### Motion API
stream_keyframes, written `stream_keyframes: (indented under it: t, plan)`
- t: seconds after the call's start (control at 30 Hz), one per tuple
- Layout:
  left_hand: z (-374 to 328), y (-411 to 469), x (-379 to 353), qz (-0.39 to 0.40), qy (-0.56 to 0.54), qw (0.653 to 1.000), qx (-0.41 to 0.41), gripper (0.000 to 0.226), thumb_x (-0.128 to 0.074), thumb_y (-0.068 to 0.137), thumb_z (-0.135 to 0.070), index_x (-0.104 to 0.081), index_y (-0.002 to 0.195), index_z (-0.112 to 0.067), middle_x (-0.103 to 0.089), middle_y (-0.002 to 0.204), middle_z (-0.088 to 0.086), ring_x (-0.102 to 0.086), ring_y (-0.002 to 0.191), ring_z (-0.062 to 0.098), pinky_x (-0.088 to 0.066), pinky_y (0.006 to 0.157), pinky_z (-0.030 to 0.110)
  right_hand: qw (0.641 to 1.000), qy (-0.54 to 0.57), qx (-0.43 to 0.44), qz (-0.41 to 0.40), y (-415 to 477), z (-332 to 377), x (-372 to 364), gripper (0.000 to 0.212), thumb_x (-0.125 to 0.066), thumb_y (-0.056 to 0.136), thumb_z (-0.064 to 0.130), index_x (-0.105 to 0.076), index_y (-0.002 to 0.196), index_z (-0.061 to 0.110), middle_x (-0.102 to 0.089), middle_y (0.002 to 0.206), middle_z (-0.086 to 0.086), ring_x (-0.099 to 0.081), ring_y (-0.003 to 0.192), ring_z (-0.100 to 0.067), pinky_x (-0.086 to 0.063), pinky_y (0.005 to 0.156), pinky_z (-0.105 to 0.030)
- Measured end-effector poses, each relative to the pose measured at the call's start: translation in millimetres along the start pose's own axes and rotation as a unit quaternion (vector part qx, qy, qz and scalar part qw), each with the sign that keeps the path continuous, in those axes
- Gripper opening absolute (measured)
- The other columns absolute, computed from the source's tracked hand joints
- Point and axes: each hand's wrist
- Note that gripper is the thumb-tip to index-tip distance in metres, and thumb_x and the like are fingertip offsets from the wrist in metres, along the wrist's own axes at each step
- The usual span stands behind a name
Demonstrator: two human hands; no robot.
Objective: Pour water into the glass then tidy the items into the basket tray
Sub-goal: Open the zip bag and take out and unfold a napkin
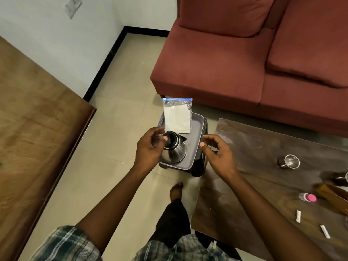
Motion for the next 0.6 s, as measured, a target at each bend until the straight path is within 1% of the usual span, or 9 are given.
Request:
stream_keyframes:
  t: [0.07, 0.17, 0.2, 0.33, 0.4, 0.5, 0.53, 0.6]
  plan:
    - [5, 37, 5, 0.001, 0.008, 1.0, -0.001, 0.027, -0.072, 0.096, -0.015, -0.071, 0.122, -0.02, -0.075, 0.114, -0.012, -0.07, 0.102, 0.007, -0.057, 0.087, 0.021, 1.0, -0.005, -0.008, -0.015, 29, 0, -9, 0.024, -0.075, 0.099, 0.026, -0.072, 0.123, 0.024, -0.074, 0.113, 0.014, -0.069, 0.107, 0.0, -0.059, 0.09, -0.023]
    - [17, 91, 7, 0.0, 0.024, 1.0, 0.0, 0.025, -0.07, 0.095, -0.01, -0.071, 0.12, -0.017, -0.074, 0.114, -0.006, -0.069, 0.096, 0.004, -0.052, 0.08, 0.009, 0.999, -0.013, -0.021, -0.027, 73, -2, -24, 0.024, -0.075, 0.099, 0.025, -0.072, 0.122, 0.021, -0.073, 0.115, 0.017, -0.067, 0.107, 0.006, -0.054, 0.085, -0.012]
    - [22, 108, 7, 0.003, 0.03, 1.0, 0.005, 0.025, -0.069, 0.095, -0.009, -0.071, 0.12, -0.016, -0.074, 0.114, -0.005, -0.069, 0.094, 0.003, -0.051, 0.078, 0.007, 0.999, -0.013, -0.027, -0.03, 88, -4, -29, 0.023, -0.074, 0.099, 0.025, -0.071, 0.122, 0.021, -0.073, 0.116, 0.017, -0.067, 0.107, 0.008, -0.053, 0.085, -0.01]
    - [53, 171, 0, 0.024, 0.056, 0.998, 0.033, 0.03, -0.07, 0.095, -0.011, -0.069, 0.125, -0.015, -0.073, 0.12, -0.001, -0.068, 0.09, 0.001, -0.049, 0.078, 0.005, 0.999, -0.013, -0.04, -0.035, 147, -15, -51, 0.02, -0.074, 0.1, 0.02, -0.069, 0.119, 0.022, -0.072, 0.114, 0.016, -0.066, 0.101, 0.012, -0.053, 0.083, -0.012]
    - [68, 201, -8, 0.047, 0.068, 0.996, 0.044, 0.033, -0.07, 0.096, -0.014, -0.066, 0.129, -0.016, -0.071, 0.125, -0.002, -0.068, 0.093, 0.003, -0.047, 0.077, 0.004, 0.999, -0.009, -0.04, -0.036, 174, -23, -62, 0.021, -0.073, 0.1, 0.019, -0.068, 0.119, 0.023, -0.071, 0.113, 0.017, -0.066, 0.1, 0.013, -0.053, 0.081, -0.009]
    - [94, 239, -23, 0.072, 0.077, 0.992, 0.066, 0.039, -0.07, 0.097, -0.019, -0.062, 0.136, -0.017, -0.067, 0.133, -0.003, -0.068, 0.107, 0.015, -0.046, 0.079, 0.009, 0.998, -0.019, -0.056, -0.031, 212, -40, -80, 0.027, -0.073, 0.1, 0.022, -0.068, 0.126, 0.021, -0.071, 0.12, 0.013, -0.068, 0.106, 0.004, -0.051, 0.084, -0.006]
    - [104, 254, -29, 0.072, 0.08, 0.991, 0.077, 0.041, -0.07, 0.097, -0.019, -0.061, 0.138, -0.017, -0.066, 0.134, -0.002, -0.067, 0.11, 0.018, -0.046, 0.08, 0.01, 0.997, -0.023, -0.064, -0.031, 227, -47, -85, 0.031, -0.073, 0.1, 0.024, -0.067, 0.13, 0.02, -0.07, 0.124, 0.012, -0.068, 0.109, 0.001, -0.051, 0.087, -0.008]
    - [106, 263, -33, 0.069, 0.074, 0.991, 0.085, 0.044, -0.071, 0.097, -0.019, -0.06, 0.14, -0.015, -0.065, 0.135, 0.0, -0.066, 0.114, 0.022, -0.047, 0.084, 0.014, 0.997, -0.024, -0.065, -0.026, 236, -48, -87, 0.039, -0.073, 0.1, 0.027, -0.064, 0.138, 0.019, -0.067, 0.132, 0.01, -0.067, 0.117, -0.006, -0.052, 0.098, -0.019]
Point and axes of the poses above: each hand's wrist, its own y-axis towards the middle knuckle, its own x-axis out of the back of the hand, z = x × y
